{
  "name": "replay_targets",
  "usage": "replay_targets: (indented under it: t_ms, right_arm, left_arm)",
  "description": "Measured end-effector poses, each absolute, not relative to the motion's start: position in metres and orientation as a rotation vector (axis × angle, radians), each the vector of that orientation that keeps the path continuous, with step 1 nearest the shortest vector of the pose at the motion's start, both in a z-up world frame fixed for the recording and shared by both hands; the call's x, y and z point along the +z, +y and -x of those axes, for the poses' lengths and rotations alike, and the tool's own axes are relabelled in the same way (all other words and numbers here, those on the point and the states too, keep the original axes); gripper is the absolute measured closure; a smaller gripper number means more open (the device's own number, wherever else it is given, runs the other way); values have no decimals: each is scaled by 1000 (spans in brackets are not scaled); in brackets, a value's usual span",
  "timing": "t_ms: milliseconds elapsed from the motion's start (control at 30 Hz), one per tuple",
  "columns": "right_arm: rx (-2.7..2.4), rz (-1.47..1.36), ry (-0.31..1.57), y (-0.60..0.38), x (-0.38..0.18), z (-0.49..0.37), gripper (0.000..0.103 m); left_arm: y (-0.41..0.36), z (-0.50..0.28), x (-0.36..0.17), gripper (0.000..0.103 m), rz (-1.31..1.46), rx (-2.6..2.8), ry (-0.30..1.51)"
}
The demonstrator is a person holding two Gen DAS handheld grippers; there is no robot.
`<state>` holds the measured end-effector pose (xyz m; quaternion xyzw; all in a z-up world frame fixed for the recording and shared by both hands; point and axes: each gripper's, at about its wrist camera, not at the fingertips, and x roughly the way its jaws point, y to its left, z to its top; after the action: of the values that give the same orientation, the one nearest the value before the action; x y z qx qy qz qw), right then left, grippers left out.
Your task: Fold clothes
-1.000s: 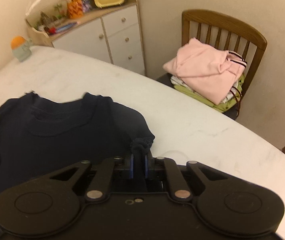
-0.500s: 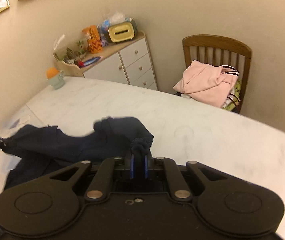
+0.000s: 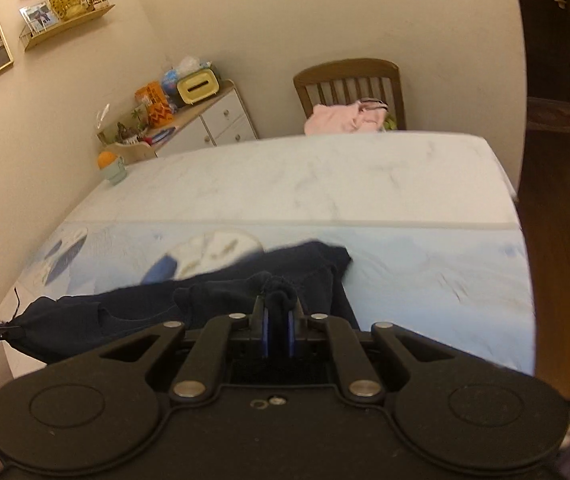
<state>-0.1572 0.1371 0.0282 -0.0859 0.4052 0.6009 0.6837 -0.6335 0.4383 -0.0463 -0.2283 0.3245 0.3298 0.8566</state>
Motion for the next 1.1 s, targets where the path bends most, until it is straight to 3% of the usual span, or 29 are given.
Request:
replay_targets:
  t_ms: [300, 467, 533, 567, 600, 667, 1100]
  right_arm:
    - [1220, 289, 1096, 119, -66, 170, 0]
    - [1259, 339, 1107, 116, -60, 171, 0]
    - [1304, 396, 1074, 120, -44, 177, 0]
    - [1333, 426, 1045, 123, -35, 182, 0]
    - [1361, 454, 1016, 127, -26, 187, 0]
    - [1425, 510, 963, 137, -10, 196, 0]
    - [1730, 862, 900, 248, -30, 259, 0]
  left_arm:
    - [387, 654, -90, 94, 528, 578, 784]
    - [386, 658, -94, 91, 540, 519, 840]
    - [382, 659, -84, 82, 499, 491, 852]
    - [379, 660, -76, 67, 475, 473, 848]
    - [379, 659, -69, 39, 445, 464, 836]
    - [377, 656, -55, 20, 385, 451, 811]
    - [423, 572, -88, 20, 390, 344, 936]
